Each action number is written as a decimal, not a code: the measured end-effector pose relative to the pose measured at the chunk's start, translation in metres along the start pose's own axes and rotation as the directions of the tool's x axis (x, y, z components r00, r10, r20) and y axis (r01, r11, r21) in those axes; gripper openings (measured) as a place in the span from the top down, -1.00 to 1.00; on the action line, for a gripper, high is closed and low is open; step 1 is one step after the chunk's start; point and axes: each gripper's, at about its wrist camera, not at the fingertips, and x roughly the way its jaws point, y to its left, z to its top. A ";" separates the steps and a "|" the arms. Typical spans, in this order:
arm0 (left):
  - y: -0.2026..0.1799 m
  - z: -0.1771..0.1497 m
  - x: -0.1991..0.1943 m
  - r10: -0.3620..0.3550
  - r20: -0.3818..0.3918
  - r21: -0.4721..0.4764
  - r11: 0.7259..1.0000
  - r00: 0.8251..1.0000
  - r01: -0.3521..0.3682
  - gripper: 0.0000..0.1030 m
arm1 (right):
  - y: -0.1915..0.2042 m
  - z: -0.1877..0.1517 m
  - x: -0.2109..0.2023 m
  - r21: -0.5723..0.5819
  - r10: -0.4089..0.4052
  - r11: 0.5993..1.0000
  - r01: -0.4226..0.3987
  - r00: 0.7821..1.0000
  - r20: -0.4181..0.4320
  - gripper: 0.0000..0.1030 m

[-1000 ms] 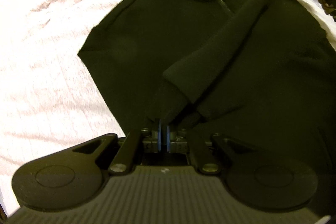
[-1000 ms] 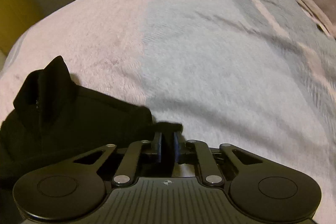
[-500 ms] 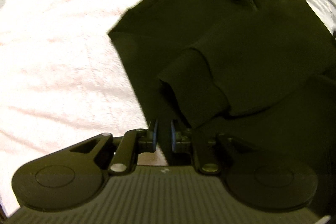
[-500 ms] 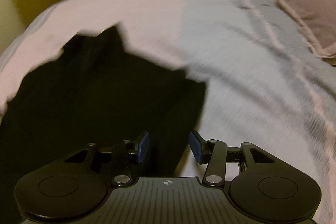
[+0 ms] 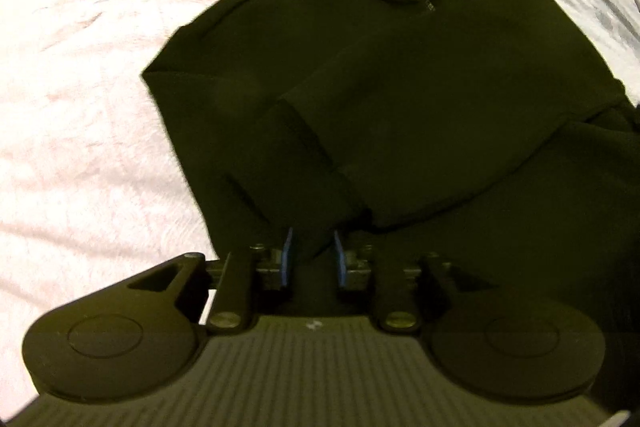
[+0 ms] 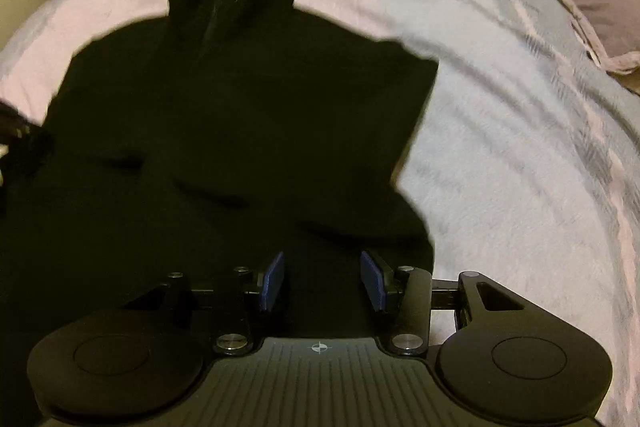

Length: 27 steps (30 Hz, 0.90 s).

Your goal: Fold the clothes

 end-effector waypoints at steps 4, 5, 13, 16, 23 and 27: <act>0.003 -0.025 -0.041 0.005 0.024 0.007 1.000 1.000 -0.005 0.65 | 0.011 -0.011 -0.029 0.058 -0.025 0.998 0.026 1.000 -0.008 0.03; 0.003 -0.033 -0.052 0.006 0.026 0.008 1.000 1.000 -0.006 0.65 | 0.016 -0.015 -0.037 0.071 -0.032 0.997 0.033 0.999 -0.011 -0.04; -0.044 -0.105 -0.123 -0.037 0.046 0.160 0.987 0.998 0.029 0.32 | 0.086 -0.056 -0.112 -0.019 -0.103 0.994 0.103 0.995 0.002 -0.29; -0.069 -0.137 -0.146 -0.045 0.052 0.245 0.969 0.998 0.031 0.17 | 0.103 -0.073 -0.137 -0.038 -0.107 0.994 0.107 0.994 -0.005 -0.31; -0.121 -0.188 -0.189 0.015 0.076 0.231 0.972 0.997 -0.032 -0.30 | 0.109 -0.096 -0.172 -0.086 -0.100 0.992 0.096 0.994 -0.042 -0.36; -0.153 -0.205 -0.208 0.077 0.103 0.185 0.978 0.992 -0.095 -0.49 | 0.105 -0.113 -0.188 -0.145 -0.056 0.988 0.048 0.997 -0.048 -0.37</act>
